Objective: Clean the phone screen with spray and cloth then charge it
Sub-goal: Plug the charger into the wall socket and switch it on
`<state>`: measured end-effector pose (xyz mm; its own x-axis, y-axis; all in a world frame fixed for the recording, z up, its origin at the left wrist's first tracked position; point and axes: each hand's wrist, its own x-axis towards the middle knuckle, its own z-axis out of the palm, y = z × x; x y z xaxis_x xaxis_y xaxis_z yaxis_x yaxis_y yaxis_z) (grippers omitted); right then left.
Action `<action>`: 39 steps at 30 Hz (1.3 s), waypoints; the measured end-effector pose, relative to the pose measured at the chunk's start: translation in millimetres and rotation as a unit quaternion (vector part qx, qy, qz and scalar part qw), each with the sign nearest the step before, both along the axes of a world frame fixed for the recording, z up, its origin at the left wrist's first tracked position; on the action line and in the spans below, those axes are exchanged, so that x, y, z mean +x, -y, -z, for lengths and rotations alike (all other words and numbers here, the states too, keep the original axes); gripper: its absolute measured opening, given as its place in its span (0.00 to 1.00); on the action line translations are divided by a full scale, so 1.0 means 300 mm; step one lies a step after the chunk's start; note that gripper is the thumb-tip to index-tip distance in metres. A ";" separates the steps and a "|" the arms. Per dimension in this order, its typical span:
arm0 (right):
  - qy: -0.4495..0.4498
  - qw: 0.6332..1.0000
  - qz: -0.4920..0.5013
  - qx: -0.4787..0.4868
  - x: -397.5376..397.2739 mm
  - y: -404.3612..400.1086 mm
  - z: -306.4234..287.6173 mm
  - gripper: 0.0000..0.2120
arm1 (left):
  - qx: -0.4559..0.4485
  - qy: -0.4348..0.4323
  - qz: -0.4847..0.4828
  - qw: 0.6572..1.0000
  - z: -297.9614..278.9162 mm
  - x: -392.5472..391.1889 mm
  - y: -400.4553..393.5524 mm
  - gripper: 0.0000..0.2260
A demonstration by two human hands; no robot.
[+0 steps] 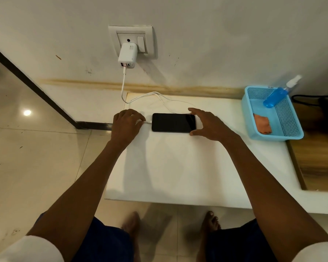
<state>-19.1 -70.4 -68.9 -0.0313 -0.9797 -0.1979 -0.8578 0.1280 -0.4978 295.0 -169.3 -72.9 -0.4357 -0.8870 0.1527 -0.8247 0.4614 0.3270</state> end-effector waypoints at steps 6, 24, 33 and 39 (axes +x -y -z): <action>0.006 1.000 0.020 0.005 0.018 0.000 -0.033 0.42 | 0.060 0.036 0.049 0.996 -0.042 0.041 0.043 0.20; 0.401 0.889 0.220 -0.011 0.587 0.367 -0.487 0.19 | 0.065 -0.360 -0.157 0.917 -0.248 0.130 0.046 0.11; 0.447 0.844 0.294 -0.037 0.640 0.453 -0.488 0.12 | 0.087 -0.380 -0.169 0.905 -0.249 0.147 0.039 0.10; 0.446 0.842 0.300 -0.037 0.633 0.459 -0.464 0.17 | 0.099 -0.383 -0.171 0.902 -0.256 0.147 0.036 0.11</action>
